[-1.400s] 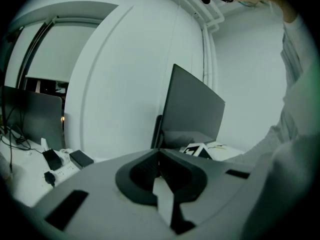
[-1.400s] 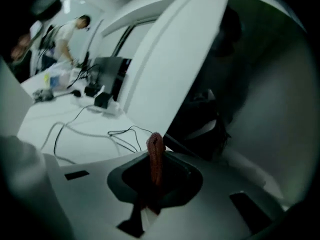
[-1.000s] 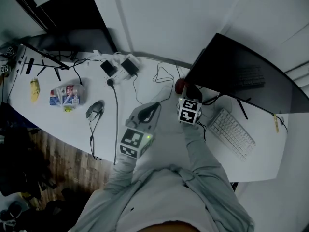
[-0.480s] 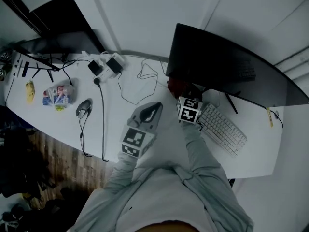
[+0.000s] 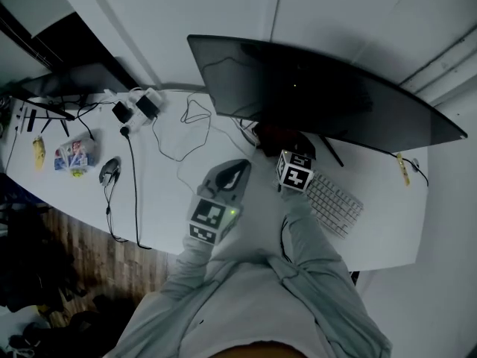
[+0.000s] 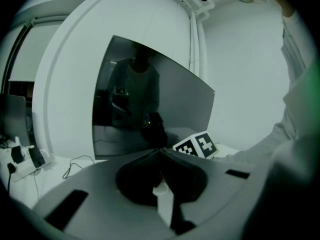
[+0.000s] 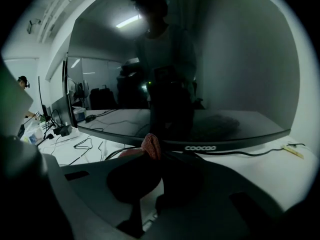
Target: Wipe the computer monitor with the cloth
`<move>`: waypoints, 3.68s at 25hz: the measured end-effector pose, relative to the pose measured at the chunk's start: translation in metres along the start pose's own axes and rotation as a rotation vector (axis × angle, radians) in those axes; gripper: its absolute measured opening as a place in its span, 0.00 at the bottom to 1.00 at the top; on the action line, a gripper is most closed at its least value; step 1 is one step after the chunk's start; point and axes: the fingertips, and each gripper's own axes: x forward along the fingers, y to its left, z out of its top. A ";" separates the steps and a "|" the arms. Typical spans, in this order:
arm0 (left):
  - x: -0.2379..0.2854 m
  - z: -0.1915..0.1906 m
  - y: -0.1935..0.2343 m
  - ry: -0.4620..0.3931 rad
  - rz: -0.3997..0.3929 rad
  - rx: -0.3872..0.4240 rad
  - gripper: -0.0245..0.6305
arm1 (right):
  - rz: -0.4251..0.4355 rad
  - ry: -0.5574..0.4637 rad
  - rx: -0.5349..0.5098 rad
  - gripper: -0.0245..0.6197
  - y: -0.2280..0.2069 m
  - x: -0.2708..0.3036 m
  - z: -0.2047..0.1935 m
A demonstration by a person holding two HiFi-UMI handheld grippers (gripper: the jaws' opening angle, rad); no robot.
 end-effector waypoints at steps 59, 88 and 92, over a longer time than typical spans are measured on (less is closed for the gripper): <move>0.120 0.040 -0.218 -0.055 -0.112 0.096 0.07 | 0.017 -0.288 -0.027 0.10 -0.361 -0.129 0.068; 0.090 0.081 -0.276 -0.183 -0.196 0.106 0.07 | -0.088 -0.594 -0.200 0.10 -0.345 -0.255 0.259; 0.085 0.081 -0.279 -0.184 -0.207 0.114 0.07 | -0.103 -0.619 -0.205 0.10 -0.347 -0.266 0.273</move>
